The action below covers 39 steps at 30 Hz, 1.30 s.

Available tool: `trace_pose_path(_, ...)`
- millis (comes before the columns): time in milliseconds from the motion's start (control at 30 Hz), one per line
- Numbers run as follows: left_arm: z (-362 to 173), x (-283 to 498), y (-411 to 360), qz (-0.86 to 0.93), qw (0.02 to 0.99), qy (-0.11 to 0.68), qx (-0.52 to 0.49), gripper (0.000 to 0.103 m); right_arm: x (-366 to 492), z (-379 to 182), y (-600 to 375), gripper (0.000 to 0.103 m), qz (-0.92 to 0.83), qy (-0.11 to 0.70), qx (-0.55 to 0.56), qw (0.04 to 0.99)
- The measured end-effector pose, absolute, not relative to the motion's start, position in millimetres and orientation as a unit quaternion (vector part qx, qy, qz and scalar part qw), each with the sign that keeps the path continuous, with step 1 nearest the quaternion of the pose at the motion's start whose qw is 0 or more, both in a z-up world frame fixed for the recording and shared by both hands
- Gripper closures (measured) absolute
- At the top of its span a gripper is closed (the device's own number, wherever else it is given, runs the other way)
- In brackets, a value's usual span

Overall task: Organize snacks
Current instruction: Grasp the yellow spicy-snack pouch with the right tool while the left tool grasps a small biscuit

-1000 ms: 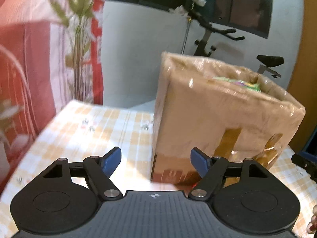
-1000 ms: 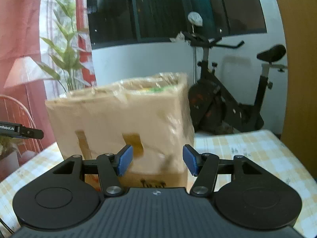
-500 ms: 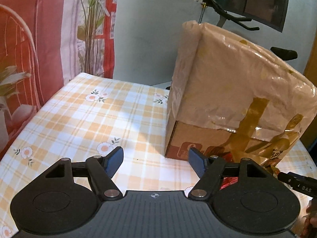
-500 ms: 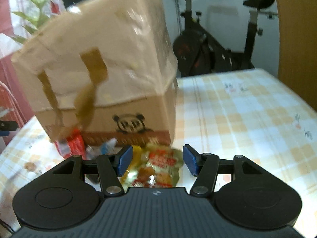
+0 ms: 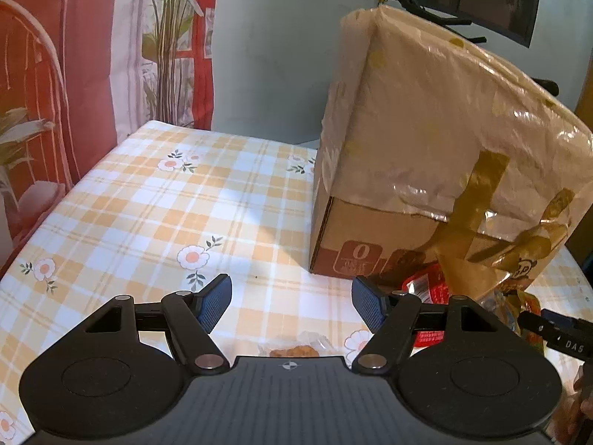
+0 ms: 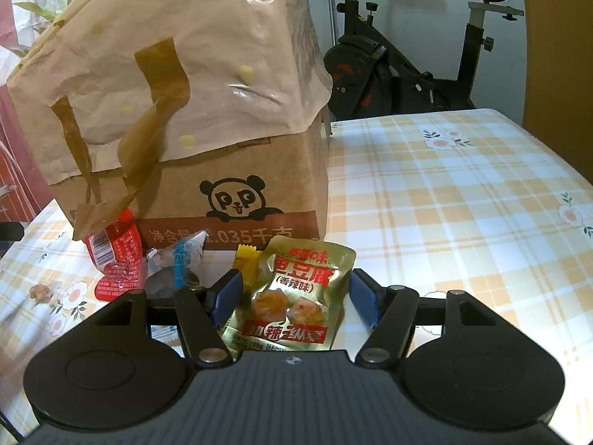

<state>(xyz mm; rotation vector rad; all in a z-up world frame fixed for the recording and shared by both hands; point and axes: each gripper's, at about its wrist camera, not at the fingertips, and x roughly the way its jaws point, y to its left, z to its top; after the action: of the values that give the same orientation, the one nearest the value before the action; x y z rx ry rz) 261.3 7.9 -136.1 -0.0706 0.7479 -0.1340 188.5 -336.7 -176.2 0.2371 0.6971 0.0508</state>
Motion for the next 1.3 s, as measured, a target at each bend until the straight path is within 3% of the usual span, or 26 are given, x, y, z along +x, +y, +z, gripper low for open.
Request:
trace_pose_path(200, -145, 263, 11, -0.068, 0.92, 0.385, -0.032, 0.038, 189, -177, -337, 0.036, 0.029, 0.341, 0.114, 0.933)
trace_pose_path(267, -147, 263, 12, -0.067, 0.919, 0.387, -0.03, 0.038, 187, -177, -338, 0.044, 0.028, 0.34, 0.118, 0.933)
trace_pose_path(400, -148, 263, 14, -0.074, 0.918, 0.389, -0.029, 0.038, 187, -177, -339, 0.045, 0.034, 0.338, 0.124, 0.932)
trace_pose_path(633, -160, 266, 14, -0.082, 0.913, 0.399, -0.014, 0.038, 182, -176, -339, 0.06, 0.046, 0.324, 0.128, 0.936)
trace_pose_path(1300, -171, 258, -1, -0.135, 0.896, 0.422, -0.017, 0.038, 182, -177, -341, 0.06, 0.058, 0.324, 0.139, 0.934)
